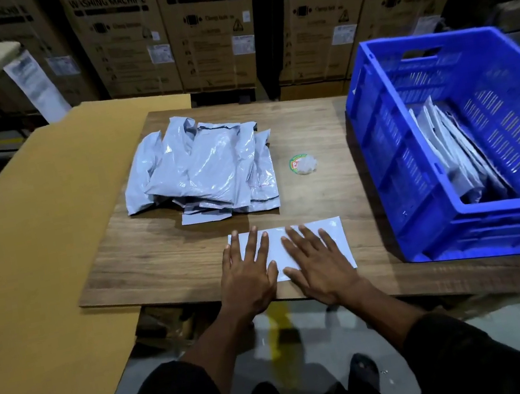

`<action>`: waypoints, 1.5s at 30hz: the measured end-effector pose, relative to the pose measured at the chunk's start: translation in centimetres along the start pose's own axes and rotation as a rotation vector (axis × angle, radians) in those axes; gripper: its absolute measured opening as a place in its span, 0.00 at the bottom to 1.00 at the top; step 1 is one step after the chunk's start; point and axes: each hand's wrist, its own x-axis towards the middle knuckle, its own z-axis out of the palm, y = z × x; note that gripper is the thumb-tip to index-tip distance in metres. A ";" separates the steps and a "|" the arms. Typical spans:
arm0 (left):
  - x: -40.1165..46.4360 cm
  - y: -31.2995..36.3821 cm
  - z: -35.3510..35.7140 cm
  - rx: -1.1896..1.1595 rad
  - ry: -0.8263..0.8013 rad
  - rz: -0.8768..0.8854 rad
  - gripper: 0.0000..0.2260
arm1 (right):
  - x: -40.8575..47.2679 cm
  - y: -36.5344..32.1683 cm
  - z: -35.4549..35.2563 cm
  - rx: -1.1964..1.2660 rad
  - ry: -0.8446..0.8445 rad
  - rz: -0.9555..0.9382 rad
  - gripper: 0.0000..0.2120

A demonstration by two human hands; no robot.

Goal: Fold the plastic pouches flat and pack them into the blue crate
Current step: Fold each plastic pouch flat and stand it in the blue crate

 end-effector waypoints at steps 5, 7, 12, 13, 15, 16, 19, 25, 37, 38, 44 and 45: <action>-0.1 -0.1 0.0 0.017 -0.021 0.004 0.27 | -1.1 2.3 0.0 0.013 -0.014 0.116 0.39; 0.0 -0.1 -0.1 0.019 -0.038 0.000 0.27 | -1.9 3.1 -0.3 0.022 -0.029 0.152 0.42; 0.1 -0.3 -0.3 0.018 -0.069 0.008 0.28 | -3.0 4.4 -1.1 0.024 -0.088 0.150 0.47; 0.2 -0.4 -0.2 0.016 -0.073 0.014 0.28 | -3.2 4.2 -1.2 0.008 -0.032 0.102 0.46; 0.5 -0.5 -0.1 0.020 -0.084 0.042 0.28 | -3.4 4.0 -1.3 -0.040 0.112 -0.059 0.36; 0.6 -0.6 -0.1 0.016 -0.095 0.051 0.28 | -3.4 3.8 -1.2 -0.065 0.169 -0.147 0.29; 0.8 -0.8 -0.1 0.003 -0.126 0.086 0.29 | -2.9 3.2 -1.1 -0.067 0.247 -0.223 0.14; 0.1 -0.2 -0.7 -0.046 0.067 0.206 0.35 | -1.9 2.7 -0.5 -0.042 0.306 -0.146 0.14; 0.9 -0.4 -0.6 0.056 0.215 0.302 0.20 | -3.7 3.4 -2.4 -0.196 0.399 -0.641 0.10; 0.9 -0.3 -0.8 0.057 0.207 0.288 0.21 | -3.4 3.6 -2.4 -0.220 0.410 -0.623 0.08; 0.7 1.0 -3.6 0.099 0.308 0.070 0.31 | -2.2 3.2 -5.5 0.065 0.416 -0.433 0.05; 0.6 1.1 -4.1 0.073 0.347 0.075 0.33 | -2.2 3.4 -6.1 0.168 0.412 -0.383 0.06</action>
